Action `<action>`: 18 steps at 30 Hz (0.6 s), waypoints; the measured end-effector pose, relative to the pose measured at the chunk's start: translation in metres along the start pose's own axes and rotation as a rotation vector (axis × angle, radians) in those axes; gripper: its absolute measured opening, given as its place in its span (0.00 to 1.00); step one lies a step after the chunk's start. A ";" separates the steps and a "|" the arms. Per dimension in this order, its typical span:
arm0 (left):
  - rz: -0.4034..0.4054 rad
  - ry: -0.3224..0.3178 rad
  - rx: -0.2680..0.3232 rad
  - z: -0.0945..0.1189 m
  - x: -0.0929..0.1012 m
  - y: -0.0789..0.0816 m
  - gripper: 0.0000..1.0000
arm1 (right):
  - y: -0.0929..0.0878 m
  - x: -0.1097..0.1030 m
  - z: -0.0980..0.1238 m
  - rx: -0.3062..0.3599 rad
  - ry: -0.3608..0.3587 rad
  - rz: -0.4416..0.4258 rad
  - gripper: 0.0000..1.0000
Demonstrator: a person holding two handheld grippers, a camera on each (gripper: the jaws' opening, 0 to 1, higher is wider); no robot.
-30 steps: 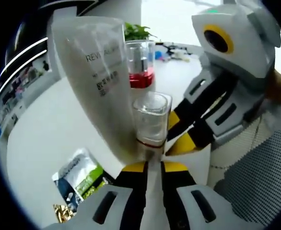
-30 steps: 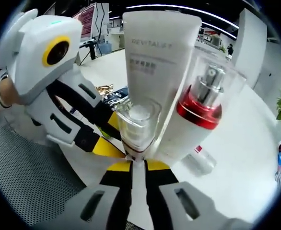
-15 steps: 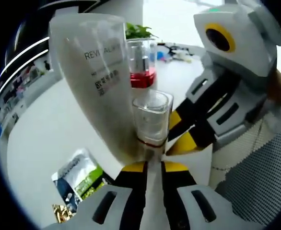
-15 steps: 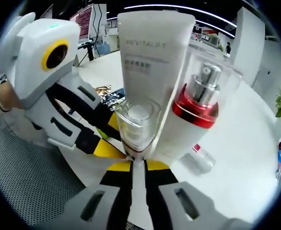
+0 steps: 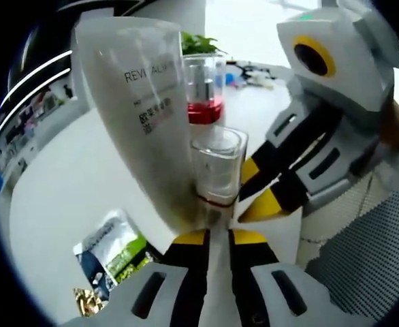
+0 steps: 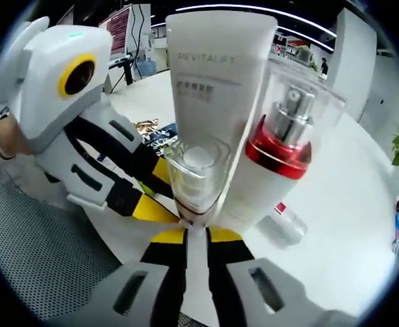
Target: Arrange the skincare products in the storage area until every visible bottle or jar stands upright without overlapping.
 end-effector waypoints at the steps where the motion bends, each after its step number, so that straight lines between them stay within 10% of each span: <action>1: -0.001 0.001 0.000 0.000 0.000 0.000 0.08 | 0.000 0.000 0.000 0.001 0.001 -0.002 0.11; 18: -0.018 0.005 0.020 0.004 0.003 0.004 0.08 | 0.002 0.000 0.002 0.020 -0.001 0.002 0.12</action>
Point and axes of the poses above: the point that each gripper's makers call its tool centre point, and the gripper's own axes: z roughly backward along the fingers, x roughly to its right, y roughly out of its top, the point moved 9 cm from there along z, roughly backward along the fingers, and after that the axes turned 3 degrees about y, right-handed, at the moved point
